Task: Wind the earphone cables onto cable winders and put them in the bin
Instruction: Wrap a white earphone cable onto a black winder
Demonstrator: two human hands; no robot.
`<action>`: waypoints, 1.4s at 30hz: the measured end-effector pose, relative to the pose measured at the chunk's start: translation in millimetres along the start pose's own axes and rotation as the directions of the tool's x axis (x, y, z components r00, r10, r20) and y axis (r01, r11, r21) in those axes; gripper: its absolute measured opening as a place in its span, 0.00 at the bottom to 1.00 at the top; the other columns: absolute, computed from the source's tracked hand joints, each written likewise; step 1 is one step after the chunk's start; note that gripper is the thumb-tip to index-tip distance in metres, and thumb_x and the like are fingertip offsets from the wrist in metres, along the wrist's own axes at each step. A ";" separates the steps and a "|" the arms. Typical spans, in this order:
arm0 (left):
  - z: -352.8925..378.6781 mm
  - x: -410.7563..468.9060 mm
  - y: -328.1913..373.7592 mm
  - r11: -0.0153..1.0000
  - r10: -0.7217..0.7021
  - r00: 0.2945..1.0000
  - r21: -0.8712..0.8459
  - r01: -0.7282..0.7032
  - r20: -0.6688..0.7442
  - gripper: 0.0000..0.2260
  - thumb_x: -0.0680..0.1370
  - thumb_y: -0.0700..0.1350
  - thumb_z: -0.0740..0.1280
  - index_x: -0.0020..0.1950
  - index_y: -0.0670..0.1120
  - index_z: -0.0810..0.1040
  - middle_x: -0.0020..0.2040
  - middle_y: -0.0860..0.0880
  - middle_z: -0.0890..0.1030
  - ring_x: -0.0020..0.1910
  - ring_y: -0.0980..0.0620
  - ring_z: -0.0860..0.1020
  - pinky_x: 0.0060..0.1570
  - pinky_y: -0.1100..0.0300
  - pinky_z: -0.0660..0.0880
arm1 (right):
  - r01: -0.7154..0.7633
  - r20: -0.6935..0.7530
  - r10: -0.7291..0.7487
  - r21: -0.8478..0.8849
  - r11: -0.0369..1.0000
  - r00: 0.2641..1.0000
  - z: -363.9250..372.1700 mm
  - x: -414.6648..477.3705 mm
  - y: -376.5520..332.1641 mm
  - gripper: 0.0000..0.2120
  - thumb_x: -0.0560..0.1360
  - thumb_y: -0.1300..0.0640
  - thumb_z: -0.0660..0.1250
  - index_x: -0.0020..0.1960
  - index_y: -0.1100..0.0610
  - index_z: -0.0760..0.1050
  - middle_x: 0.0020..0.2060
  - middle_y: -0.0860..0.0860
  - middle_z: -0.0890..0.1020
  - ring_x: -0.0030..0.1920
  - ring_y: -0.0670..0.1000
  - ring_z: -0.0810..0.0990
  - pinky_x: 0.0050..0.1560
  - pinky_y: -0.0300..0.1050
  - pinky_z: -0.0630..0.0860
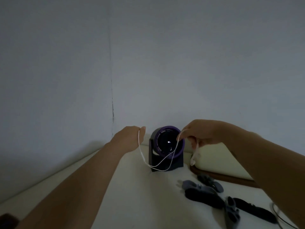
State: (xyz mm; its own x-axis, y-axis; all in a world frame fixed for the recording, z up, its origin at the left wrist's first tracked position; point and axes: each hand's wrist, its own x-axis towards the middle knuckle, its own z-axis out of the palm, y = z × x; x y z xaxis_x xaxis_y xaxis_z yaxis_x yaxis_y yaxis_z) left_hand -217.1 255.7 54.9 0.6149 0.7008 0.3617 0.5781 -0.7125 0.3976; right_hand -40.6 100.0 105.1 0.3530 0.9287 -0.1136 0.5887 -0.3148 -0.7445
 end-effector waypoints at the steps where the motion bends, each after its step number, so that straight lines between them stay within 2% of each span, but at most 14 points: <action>1: 9.1 3.1 -5.4 0.997 -0.029 0.997 0.067 0.025 0.067 0.24 0.84 0.53 0.49 0.51 0.38 0.79 0.54 0.41 0.80 0.52 0.45 0.77 0.57 0.55 0.72 | -0.021 0.031 0.020 0.042 0.999 0.999 -3.0 -2.9 7.5 0.10 0.77 0.62 0.64 0.55 0.64 0.79 0.20 0.49 0.69 0.24 0.47 0.73 0.35 0.39 0.72; 5: 42.9 10.7 -18.9 0.948 -0.143 0.927 0.317 0.028 0.346 0.16 0.82 0.48 0.59 0.64 0.39 0.75 0.65 0.42 0.75 0.60 0.47 0.74 0.57 0.58 0.70 | -0.084 0.125 0.054 0.252 0.964 0.991 -19.9 -14.9 36.7 0.10 0.78 0.65 0.61 0.55 0.60 0.78 0.22 0.50 0.66 0.25 0.48 0.72 0.42 0.42 0.75; 9: 46.7 10.7 -12.0 0.834 -0.343 0.731 0.549 -0.052 0.590 0.22 0.77 0.38 0.67 0.71 0.42 0.70 0.71 0.45 0.70 0.67 0.46 0.71 0.63 0.54 0.71 | -0.015 0.017 0.010 0.282 0.959 1.000 -35.0 -24.7 55.7 0.10 0.77 0.64 0.62 0.56 0.61 0.78 0.28 0.50 0.75 0.23 0.45 0.65 0.44 0.43 0.76; 12: 35.8 1.8 14.8 0.775 -0.295 0.746 0.606 -0.179 0.597 0.22 0.78 0.38 0.64 0.73 0.42 0.68 0.72 0.45 0.68 0.65 0.49 0.71 0.63 0.57 0.70 | 0.092 -0.058 -0.083 0.188 0.978 0.995 -37.1 -31.2 61.0 0.08 0.78 0.63 0.62 0.54 0.59 0.79 0.39 0.51 0.83 0.23 0.43 0.66 0.40 0.40 0.76; 14: 29.0 -2.8 40.1 0.829 -0.053 0.835 0.490 -0.269 0.547 0.19 0.80 0.40 0.61 0.71 0.42 0.71 0.69 0.45 0.72 0.63 0.49 0.72 0.63 0.58 0.69 | 0.175 -0.092 -0.161 0.169 0.970 0.983 -36.9 -35.5 60.1 0.08 0.79 0.63 0.61 0.52 0.58 0.79 0.41 0.51 0.84 0.24 0.43 0.66 0.38 0.38 0.75; 16: 28.0 -9.5 65.2 0.967 0.148 0.892 0.128 -0.222 0.427 0.18 0.79 0.45 0.64 0.69 0.46 0.72 0.65 0.50 0.76 0.63 0.52 0.74 0.64 0.58 0.69 | 0.277 -0.151 -0.252 0.182 0.943 0.956 -35.4 -39.0 57.9 0.09 0.79 0.63 0.61 0.52 0.57 0.79 0.41 0.50 0.84 0.24 0.43 0.66 0.37 0.37 0.75; 18: 37.4 -17.4 86.7 0.964 0.238 0.877 -0.211 -0.162 0.418 0.22 0.78 0.51 0.67 0.71 0.50 0.69 0.65 0.54 0.75 0.64 0.55 0.73 0.66 0.58 0.69 | 0.370 -0.234 -0.315 0.248 0.895 0.920 -35.8 -43.1 57.6 0.09 0.79 0.63 0.61 0.51 0.57 0.79 0.40 0.49 0.84 0.24 0.44 0.65 0.35 0.36 0.75; 23: 74.2 -13.4 90.0 0.904 0.264 0.861 -0.422 -0.065 0.434 0.07 0.81 0.46 0.62 0.54 0.47 0.79 0.45 0.54 0.84 0.48 0.53 0.81 0.60 0.55 0.74 | 0.514 -0.501 -0.295 0.383 0.767 0.813 -49.9 -53.1 70.4 0.10 0.78 0.64 0.60 0.48 0.55 0.79 0.37 0.48 0.84 0.21 0.43 0.63 0.35 0.35 0.75; 27: 73.2 -0.8 91.3 0.646 0.153 0.929 -0.746 0.164 0.337 0.11 0.83 0.44 0.58 0.49 0.45 0.79 0.31 0.52 0.70 0.26 0.58 0.68 0.35 0.64 0.77 | 0.428 -0.646 -0.153 0.292 0.855 0.747 -69.7 -52.4 103.7 0.11 0.77 0.65 0.60 0.48 0.56 0.81 0.32 0.48 0.81 0.25 0.45 0.68 0.37 0.37 0.76; 31: 60.5 13.4 100.7 0.785 0.110 0.986 -0.619 -0.009 0.125 0.12 0.82 0.47 0.61 0.45 0.51 0.82 0.31 0.50 0.68 0.26 0.52 0.63 0.29 0.61 0.64 | 0.050 -0.391 -0.091 -0.114 0.992 0.916 -76.8 -52.1 125.1 0.09 0.78 0.60 0.63 0.49 0.52 0.81 0.29 0.48 0.82 0.32 0.46 0.79 0.42 0.41 0.78; 33: 56.3 13.9 115.4 0.857 0.232 0.967 -0.493 -0.151 0.108 0.11 0.81 0.50 0.61 0.44 0.55 0.82 0.27 0.57 0.72 0.26 0.55 0.68 0.35 0.63 0.65 | -0.041 -0.220 -0.045 -0.371 0.928 0.974 -72.5 -52.0 126.7 0.09 0.76 0.51 0.66 0.56 0.48 0.78 0.40 0.44 0.84 0.41 0.44 0.82 0.52 0.43 0.77; 35: 55.3 10.5 132.3 0.878 0.354 0.922 -0.396 -0.269 0.159 0.10 0.81 0.51 0.61 0.46 0.57 0.81 0.26 0.65 0.75 0.27 0.66 0.73 0.33 0.70 0.66 | -0.011 -0.205 -0.099 -0.475 0.880 0.974 -65.5 -51.9 120.7 0.22 0.72 0.42 0.67 0.64 0.44 0.72 0.53 0.41 0.80 0.52 0.42 0.79 0.59 0.42 0.74; 39: 67.2 8.1 157.2 0.873 0.464 0.855 -0.286 -0.396 0.232 0.08 0.79 0.48 0.63 0.42 0.55 0.80 0.38 0.60 0.81 0.37 0.65 0.76 0.38 0.70 0.68 | 0.254 -0.232 -0.271 -0.102 0.962 0.934 -45.9 -46.5 103.5 0.36 0.68 0.43 0.71 0.72 0.46 0.62 0.56 0.41 0.79 0.54 0.40 0.78 0.55 0.36 0.74; 42: 73.4 9.6 157.8 0.854 0.490 0.849 -0.306 -0.421 0.198 0.08 0.78 0.47 0.64 0.43 0.51 0.82 0.41 0.55 0.83 0.41 0.60 0.79 0.42 0.63 0.74 | 0.307 -0.083 -0.296 0.241 0.920 0.952 -37.6 -37.7 109.7 0.27 0.69 0.49 0.70 0.66 0.54 0.71 0.44 0.48 0.82 0.35 0.45 0.78 0.40 0.38 0.76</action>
State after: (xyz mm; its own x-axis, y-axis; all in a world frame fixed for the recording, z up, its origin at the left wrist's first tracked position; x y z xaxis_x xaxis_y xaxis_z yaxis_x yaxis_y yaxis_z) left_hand -80.6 147.5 59.3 0.9116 0.2388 0.3346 0.0706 -0.8928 0.4449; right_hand 38.0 23.1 52.4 0.2224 0.9605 0.1671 0.4750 0.0430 -0.8790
